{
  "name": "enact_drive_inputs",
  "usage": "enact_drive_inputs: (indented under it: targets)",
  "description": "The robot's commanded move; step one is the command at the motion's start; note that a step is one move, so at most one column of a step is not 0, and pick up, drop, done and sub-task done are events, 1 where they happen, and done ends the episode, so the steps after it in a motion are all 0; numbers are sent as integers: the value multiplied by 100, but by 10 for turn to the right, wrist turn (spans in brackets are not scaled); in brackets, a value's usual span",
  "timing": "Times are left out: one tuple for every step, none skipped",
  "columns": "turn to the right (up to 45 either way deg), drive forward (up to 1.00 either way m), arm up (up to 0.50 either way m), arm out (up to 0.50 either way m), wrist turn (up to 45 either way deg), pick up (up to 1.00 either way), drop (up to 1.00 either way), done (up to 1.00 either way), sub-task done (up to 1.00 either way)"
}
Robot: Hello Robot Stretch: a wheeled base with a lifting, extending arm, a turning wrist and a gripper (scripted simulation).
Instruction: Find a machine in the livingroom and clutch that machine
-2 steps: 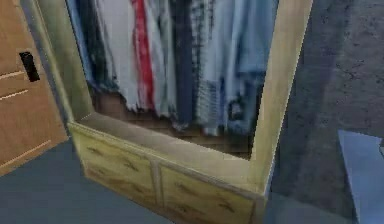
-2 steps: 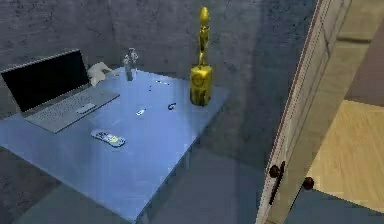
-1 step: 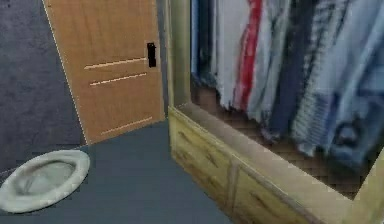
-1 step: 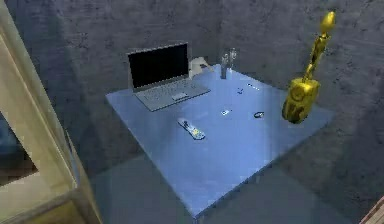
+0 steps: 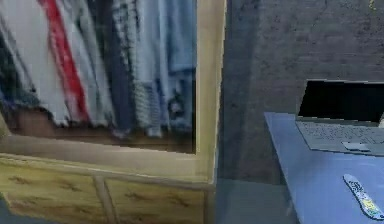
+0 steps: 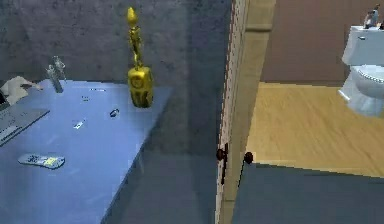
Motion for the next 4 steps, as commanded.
enact_drive_inputs:
  targets:
    - [90,0,0,0,0,0,0,0,0]
    - [0,50,0,0,0,0,0,0,0]
    - [-390,0,0,0,0,0,0,0,0]
    - [0,0,50,0,0,0,0,0,0]
